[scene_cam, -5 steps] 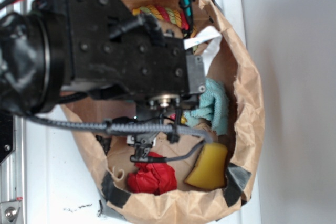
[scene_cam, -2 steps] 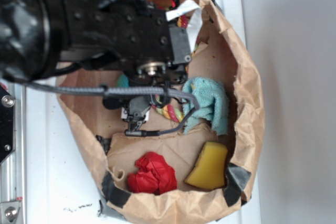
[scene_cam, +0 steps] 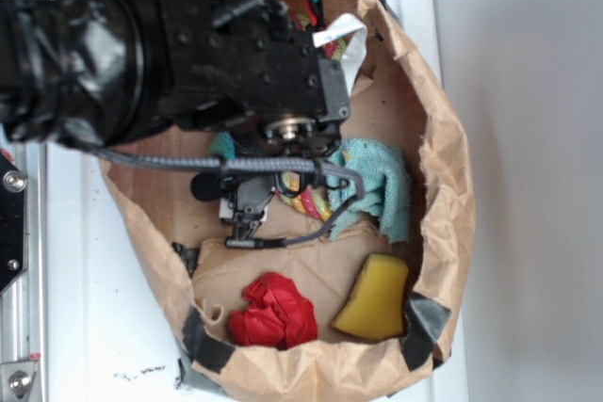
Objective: Grab the green ball.
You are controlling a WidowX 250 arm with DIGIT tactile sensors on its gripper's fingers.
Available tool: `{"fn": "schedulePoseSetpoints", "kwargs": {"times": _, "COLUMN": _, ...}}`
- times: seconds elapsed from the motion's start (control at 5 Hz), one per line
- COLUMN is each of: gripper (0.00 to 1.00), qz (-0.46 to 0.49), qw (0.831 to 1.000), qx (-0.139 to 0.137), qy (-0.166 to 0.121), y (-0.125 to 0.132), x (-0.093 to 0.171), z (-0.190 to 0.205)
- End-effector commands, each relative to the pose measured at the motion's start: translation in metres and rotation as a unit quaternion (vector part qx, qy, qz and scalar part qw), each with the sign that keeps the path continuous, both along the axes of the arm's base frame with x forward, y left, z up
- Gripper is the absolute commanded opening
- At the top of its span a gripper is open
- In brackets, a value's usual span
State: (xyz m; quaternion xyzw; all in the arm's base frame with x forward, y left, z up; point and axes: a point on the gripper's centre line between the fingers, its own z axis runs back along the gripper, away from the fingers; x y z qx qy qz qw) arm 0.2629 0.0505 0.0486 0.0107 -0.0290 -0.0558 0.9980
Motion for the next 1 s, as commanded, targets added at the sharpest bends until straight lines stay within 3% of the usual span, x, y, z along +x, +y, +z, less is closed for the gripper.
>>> {"fn": "schedulePoseSetpoints", "kwargs": {"times": 0.0, "gripper": 1.00, "qz": -0.007, "qw": 1.000, "qx": 0.000, "qy": 0.005, "y": -0.004, "x": -0.003, "z": -0.012}}
{"fn": "schedulePoseSetpoints", "kwargs": {"times": 0.8, "gripper": 1.00, "qz": -0.005, "qw": 1.000, "qx": 0.017, "qy": 0.018, "y": -0.004, "x": -0.001, "z": -0.026}}
